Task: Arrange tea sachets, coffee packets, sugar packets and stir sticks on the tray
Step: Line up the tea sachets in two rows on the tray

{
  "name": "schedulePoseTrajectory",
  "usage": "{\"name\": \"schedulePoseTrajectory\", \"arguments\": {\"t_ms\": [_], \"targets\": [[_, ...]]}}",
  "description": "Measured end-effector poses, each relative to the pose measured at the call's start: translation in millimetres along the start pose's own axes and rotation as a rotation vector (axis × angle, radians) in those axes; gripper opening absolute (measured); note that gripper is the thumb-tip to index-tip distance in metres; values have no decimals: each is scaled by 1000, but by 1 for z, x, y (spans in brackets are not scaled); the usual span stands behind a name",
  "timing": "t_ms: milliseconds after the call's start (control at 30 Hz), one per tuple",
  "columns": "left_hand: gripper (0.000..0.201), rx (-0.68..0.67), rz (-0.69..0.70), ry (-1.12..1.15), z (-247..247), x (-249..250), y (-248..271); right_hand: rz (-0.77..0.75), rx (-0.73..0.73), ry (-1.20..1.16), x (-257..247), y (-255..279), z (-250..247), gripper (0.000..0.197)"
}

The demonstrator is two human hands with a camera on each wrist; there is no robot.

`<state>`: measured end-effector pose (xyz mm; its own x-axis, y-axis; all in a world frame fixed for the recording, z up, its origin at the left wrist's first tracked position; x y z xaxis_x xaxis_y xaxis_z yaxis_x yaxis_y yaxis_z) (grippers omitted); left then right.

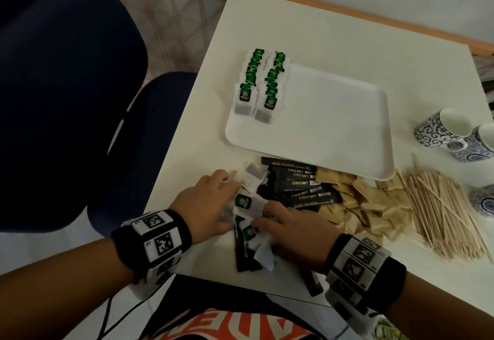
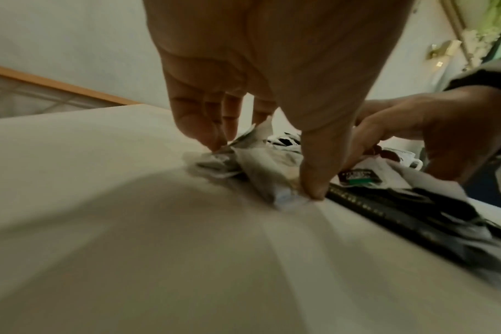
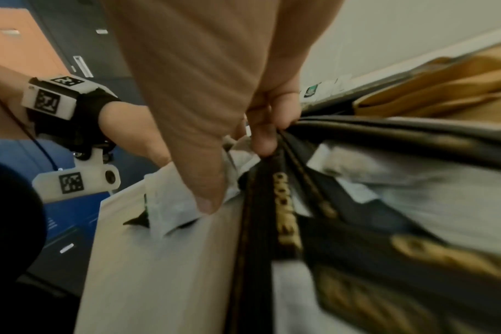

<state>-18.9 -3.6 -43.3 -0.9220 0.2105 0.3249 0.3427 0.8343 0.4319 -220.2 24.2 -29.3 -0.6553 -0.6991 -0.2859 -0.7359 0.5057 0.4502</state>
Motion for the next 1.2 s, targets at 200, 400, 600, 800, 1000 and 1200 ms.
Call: {"name": "schedulePoseTrajectory", "arguments": {"t_ms": [200, 400, 600, 800, 1000, 1200], "targets": [[46, 37, -115, 290, -8, -18, -14, 103, 159, -72, -2, -37, -21, 32], [25, 97, -176, 438, -18, -14, -27, 196, 269, -181, 18, -50, -38, 30], [34, 134, -214, 565, -23, -14, -30, 200, 507, -426, 33, -34, -44, 24], [33, 141, -224, 785, -37, -16, -29, 298, 512, -422, 37, -20, -50, 13], [16, 127, -165, 923, -43, -10, -28, 373, 639, -625, 39, -21, -54, 4], [34, -25, 7, 1064, -47, 7, -28, 317, 707, -902, 34, -33, -69, 6]]}}
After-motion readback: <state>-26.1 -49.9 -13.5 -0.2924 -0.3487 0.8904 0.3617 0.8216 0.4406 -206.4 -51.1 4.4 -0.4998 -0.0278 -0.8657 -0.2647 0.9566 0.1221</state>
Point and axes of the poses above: each hand's wrist, its own y-axis away from the middle knuckle, its own z-axis out of the palm, x = y × z, the point moved 2 cm from there along -y, towards the middle knuckle, and after that the axes turned 7 degrees about -z, right-handed, at the moved point
